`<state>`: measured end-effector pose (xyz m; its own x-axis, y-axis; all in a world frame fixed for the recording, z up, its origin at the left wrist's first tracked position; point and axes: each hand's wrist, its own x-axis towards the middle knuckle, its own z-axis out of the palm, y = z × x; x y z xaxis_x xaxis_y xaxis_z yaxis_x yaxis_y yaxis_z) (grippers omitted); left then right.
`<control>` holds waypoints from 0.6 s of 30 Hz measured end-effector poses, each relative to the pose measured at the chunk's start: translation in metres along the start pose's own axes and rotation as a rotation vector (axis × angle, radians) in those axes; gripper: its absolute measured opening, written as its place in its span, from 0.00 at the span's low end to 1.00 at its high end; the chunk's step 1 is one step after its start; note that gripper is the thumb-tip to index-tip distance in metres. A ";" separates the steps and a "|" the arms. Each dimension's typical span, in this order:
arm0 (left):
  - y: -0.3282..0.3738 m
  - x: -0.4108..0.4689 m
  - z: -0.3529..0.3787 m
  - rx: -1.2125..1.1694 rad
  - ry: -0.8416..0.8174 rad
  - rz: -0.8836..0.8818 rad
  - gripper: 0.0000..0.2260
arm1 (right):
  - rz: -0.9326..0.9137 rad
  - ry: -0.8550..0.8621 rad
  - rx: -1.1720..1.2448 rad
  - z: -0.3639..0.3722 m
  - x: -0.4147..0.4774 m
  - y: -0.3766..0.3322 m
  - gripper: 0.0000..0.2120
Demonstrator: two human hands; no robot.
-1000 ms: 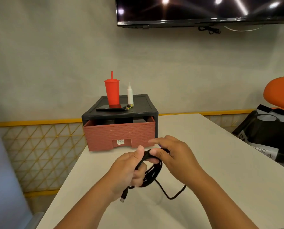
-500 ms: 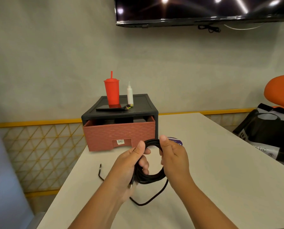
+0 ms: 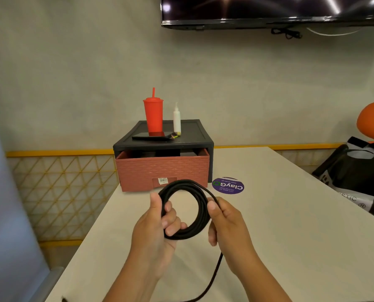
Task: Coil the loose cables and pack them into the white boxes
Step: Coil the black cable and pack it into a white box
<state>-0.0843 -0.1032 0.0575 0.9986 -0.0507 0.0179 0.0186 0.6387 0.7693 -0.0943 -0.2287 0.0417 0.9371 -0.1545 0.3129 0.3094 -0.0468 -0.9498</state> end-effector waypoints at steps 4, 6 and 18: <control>0.010 0.005 -0.006 -0.144 0.027 0.021 0.18 | 0.139 0.019 0.171 -0.003 -0.011 0.015 0.11; 0.016 0.009 -0.010 -0.200 0.035 0.033 0.19 | 0.192 0.040 0.189 -0.006 -0.014 0.020 0.11; 0.020 0.013 0.004 -0.048 0.161 0.182 0.18 | 0.021 -0.201 -0.791 0.012 -0.022 0.013 0.14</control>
<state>-0.0709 -0.0943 0.0754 0.9808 0.1892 0.0479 -0.1634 0.6620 0.7315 -0.1088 -0.2141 0.0222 0.9758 0.0131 0.2182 0.1561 -0.7404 -0.6538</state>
